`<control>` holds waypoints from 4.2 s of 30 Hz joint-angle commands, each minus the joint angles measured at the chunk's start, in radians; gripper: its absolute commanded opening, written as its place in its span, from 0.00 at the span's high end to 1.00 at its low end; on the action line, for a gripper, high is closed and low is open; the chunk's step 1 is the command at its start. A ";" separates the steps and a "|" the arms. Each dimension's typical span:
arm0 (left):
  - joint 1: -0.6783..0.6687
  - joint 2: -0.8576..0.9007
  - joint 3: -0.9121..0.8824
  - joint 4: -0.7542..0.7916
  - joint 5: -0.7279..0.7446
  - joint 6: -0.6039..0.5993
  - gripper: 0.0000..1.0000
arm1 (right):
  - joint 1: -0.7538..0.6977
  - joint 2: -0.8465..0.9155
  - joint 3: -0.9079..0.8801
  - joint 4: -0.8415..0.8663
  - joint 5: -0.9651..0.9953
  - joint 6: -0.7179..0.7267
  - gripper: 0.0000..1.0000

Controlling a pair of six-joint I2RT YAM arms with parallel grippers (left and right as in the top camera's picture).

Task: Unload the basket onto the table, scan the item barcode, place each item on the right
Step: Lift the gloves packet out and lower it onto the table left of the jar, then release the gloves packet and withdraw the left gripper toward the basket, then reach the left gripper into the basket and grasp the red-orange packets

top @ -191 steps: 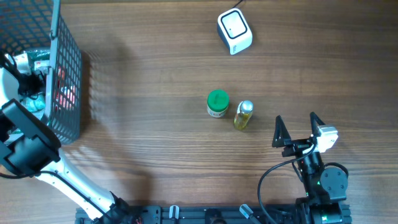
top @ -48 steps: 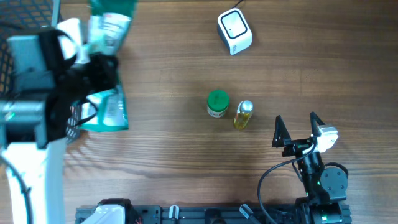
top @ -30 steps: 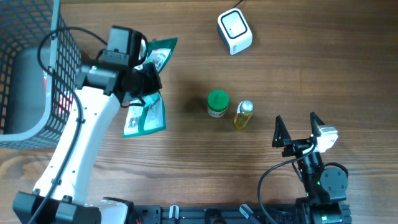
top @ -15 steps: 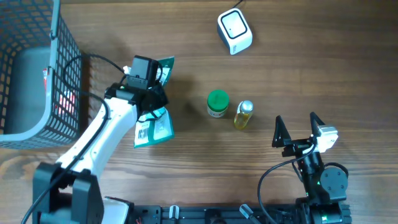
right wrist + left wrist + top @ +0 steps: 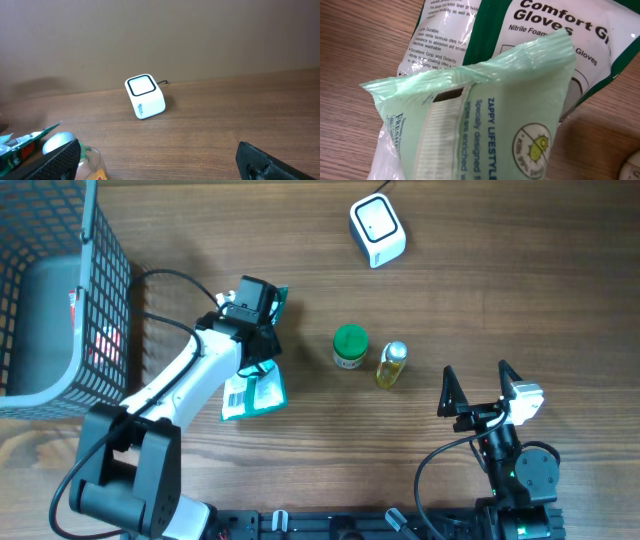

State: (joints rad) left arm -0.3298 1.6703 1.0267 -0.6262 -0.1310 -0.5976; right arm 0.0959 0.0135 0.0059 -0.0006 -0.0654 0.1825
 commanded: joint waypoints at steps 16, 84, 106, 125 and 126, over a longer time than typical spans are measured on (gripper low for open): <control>-0.020 0.006 0.000 0.010 0.023 -0.017 0.77 | 0.003 -0.006 -0.001 0.003 0.013 0.007 0.00; 0.765 -0.076 0.852 -0.394 -0.048 0.377 0.00 | 0.003 -0.006 -0.001 0.003 0.013 0.007 0.00; 0.916 0.305 0.851 -0.561 0.142 0.720 0.00 | 0.003 -0.006 -0.001 0.003 0.013 0.007 0.00; 0.935 0.638 0.849 -0.579 0.261 0.909 0.00 | 0.003 -0.006 -0.001 0.003 0.013 0.007 0.00; 0.934 0.647 0.849 -0.575 0.261 0.908 0.00 | 0.003 -0.006 -0.001 0.003 0.013 0.007 0.00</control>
State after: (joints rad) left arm 0.5980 2.2726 1.8824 -1.2049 0.1097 0.2668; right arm 0.0959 0.0135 0.0063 -0.0006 -0.0654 0.1825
